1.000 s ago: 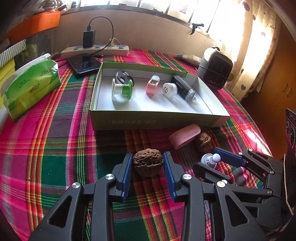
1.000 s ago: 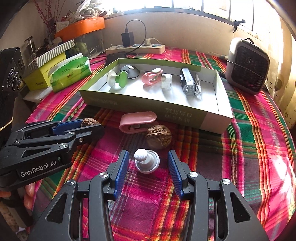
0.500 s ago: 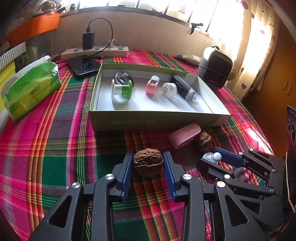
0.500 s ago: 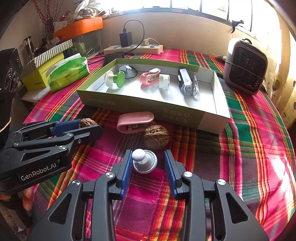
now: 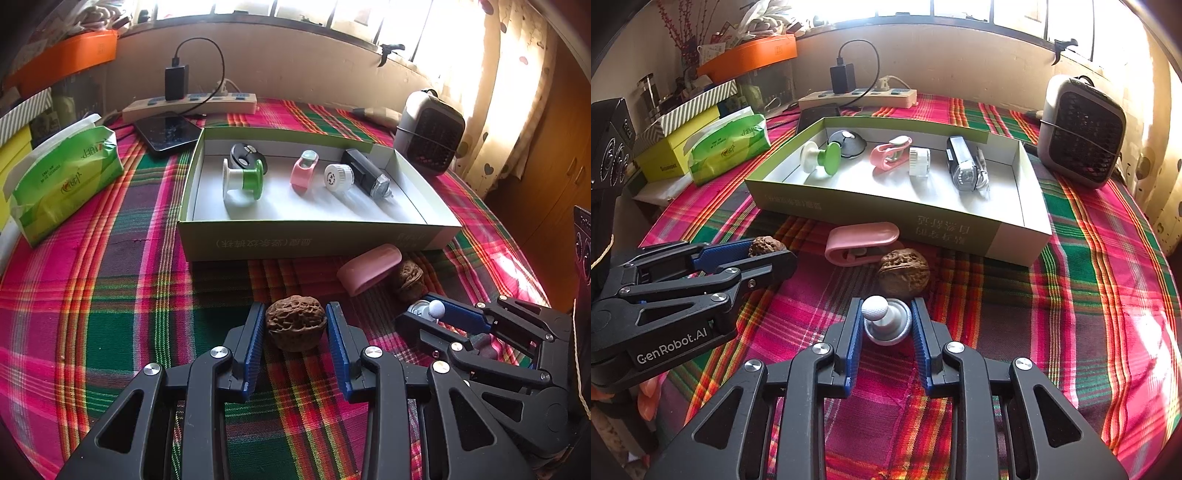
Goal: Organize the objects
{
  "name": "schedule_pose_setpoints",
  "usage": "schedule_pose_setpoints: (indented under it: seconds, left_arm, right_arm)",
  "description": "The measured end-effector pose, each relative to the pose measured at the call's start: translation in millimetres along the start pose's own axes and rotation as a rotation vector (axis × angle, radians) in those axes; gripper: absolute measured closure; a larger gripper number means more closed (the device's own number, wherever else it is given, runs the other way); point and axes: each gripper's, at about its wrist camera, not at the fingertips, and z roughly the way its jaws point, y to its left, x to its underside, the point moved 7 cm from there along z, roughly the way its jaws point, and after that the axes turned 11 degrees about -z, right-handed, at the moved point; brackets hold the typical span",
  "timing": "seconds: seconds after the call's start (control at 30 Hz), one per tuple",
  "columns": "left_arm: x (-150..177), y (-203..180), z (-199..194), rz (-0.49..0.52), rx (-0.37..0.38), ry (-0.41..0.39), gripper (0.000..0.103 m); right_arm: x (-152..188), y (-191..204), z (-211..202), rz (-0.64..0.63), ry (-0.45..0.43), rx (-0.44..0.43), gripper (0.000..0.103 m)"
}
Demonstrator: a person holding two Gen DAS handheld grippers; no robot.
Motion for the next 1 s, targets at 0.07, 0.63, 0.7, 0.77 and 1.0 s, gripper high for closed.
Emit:
schedule_pose_setpoints:
  seconds: [0.07,0.63,0.7,0.77,1.0]
  left_arm:
    - [0,0,0,-0.001,-0.001,0.000,0.072]
    - [3,-3,-1,0.020,-0.027,-0.005,0.072]
    - [2,-4,-1,0.025,-0.027,-0.007,0.072]
    - [1,-5,-3,0.028,-0.028,-0.012,0.072]
    - [-4,-2,-11,0.040,-0.027,-0.029,0.072]
  right_arm:
    - [0,0,0,0.001,0.000,-0.001,0.076]
    - [-2,1,-4,0.006,-0.012,-0.011,0.076]
    - [-3,1,-5,0.008,-0.017,-0.018,0.076]
    - [-4,0,-6,0.008,-0.023,-0.019,0.076]
    - [-7,-1,-11,0.014,-0.042,-0.033,0.076]
